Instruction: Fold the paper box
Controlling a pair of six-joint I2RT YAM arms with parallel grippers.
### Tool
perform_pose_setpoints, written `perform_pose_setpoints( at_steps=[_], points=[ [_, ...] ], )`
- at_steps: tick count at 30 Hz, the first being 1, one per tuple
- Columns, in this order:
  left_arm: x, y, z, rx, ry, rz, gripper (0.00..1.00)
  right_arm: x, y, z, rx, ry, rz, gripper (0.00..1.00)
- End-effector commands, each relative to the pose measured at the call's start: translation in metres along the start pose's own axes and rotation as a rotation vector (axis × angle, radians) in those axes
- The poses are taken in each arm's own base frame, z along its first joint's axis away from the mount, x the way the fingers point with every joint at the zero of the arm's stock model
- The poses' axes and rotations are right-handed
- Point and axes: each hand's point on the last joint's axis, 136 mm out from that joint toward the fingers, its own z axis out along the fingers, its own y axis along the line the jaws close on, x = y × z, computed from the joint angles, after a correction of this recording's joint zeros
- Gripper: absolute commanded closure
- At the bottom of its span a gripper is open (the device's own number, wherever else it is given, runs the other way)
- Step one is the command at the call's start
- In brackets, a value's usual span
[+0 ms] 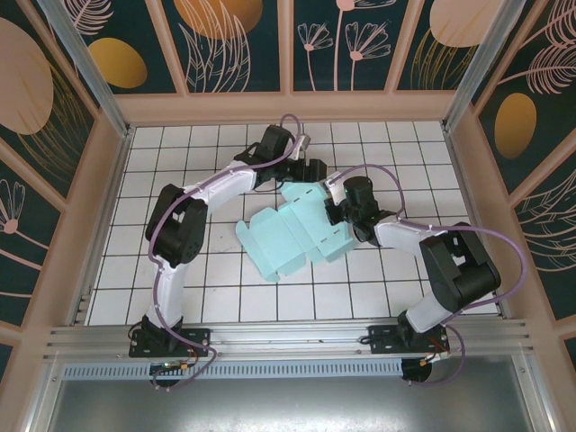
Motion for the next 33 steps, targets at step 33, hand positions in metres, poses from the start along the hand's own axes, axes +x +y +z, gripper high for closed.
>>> perform_pose_setpoints(
  at_steps=[33],
  points=[
    [-0.012,0.001,-0.017,-0.187,-0.083,0.059,0.1,-0.021,-0.002,0.006,-0.021,-0.059,0.021,1.0]
  ],
)
